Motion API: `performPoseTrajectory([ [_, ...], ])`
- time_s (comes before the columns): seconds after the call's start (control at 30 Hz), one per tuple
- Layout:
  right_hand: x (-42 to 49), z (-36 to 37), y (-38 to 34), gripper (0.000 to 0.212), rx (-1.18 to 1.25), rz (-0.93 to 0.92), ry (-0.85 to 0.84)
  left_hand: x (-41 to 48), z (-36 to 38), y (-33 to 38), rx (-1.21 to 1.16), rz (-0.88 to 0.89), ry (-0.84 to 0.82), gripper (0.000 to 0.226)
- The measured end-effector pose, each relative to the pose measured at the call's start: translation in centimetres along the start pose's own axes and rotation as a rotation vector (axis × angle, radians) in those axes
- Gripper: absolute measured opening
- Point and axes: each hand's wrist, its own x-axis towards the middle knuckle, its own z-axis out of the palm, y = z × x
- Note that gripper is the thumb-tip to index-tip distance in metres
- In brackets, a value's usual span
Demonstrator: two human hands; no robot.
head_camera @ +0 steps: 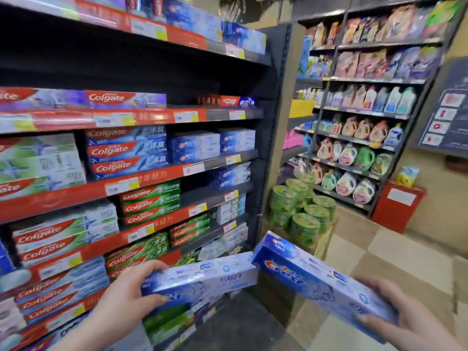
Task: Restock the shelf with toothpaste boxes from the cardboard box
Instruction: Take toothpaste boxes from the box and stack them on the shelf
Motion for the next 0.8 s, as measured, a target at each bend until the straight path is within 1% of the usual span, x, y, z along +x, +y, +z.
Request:
performPoseTrajectory([
  [0.03, 1.8, -0.4, 0.7, 0.069, -0.013, -0.003, 0.017, 2.0, 0.4, 0.1, 0.009, 0.01, 0.007, 0.052],
  [0.1, 5.6, -1.4, 1.5, 0.065, -0.022, -0.026, 0.037, 6.3, 1.3, 0.5, 0.031, 0.029, 0.024, 0.046],
  [0.27, 15.8, -4.0, 3.1, 0.055, -0.101, -0.058, 0.081, 17.1, 3.2, 1.6, 0.012, 0.061, 0.023, 0.046],
  [0.3, 17.9, -4.3, 3.5, 0.055, -0.101, -0.052, 0.08, 19.1, 3.4, 1.9, 0.003, 0.071, 0.034, 0.047],
  [0.37, 21.9, -4.9, 4.5, 0.06, -0.092, -0.063, 0.086, 22.8, 3.7, 2.3, 0.022, 0.083, 0.059, 0.048],
  [0.4, 24.0, -5.0, 5.0, 0.053, -0.083, -0.067, 0.088, 24.3, 3.8, 2.5, 0.03, 0.076, 0.063, 0.048],
  [0.53, 32.5, -5.2, 6.3, 0.04, -0.122, -0.117, 0.08, 28.3, 4.0, 2.9, 0.015, 0.012, 0.08, 0.035],
  [0.6, 37.1, -5.0, 6.8, 0.052, -0.187, -0.18, 0.05, 29.6, 4.2, 3.1, -0.011, -0.008, 0.12, 0.043],
  [0.63, 39.5, -4.7, 6.9, 0.047, -0.206, -0.201, 0.031, 30.2, 4.4, 3.1, -0.016, -0.016, 0.15, 0.045],
  [0.67, 42.1, -4.5, 7.0, 0.04, -0.215, -0.225, 0.011, 30.7, 4.5, 3.3, -0.017, -0.032, 0.176, 0.041],
  [0.7, 44.6, -4.4, 7.0, 0.038, -0.219, -0.255, -0.015, 31.3, 4.8, 3.4, 0.001, -0.049, 0.204, 0.037],
  [0.73, 47.0, -4.2, 7.0, 0.039, -0.218, -0.289, -0.046, 31.7, 5.0, 3.6, 0.004, -0.07, 0.227, 0.037],
  [0.8, 51.8, -3.9, 7.2, 0.038, -0.228, -0.373, -0.097, 32.7, 5.6, 3.6, 0.017, -0.119, 0.296, 0.041],
])
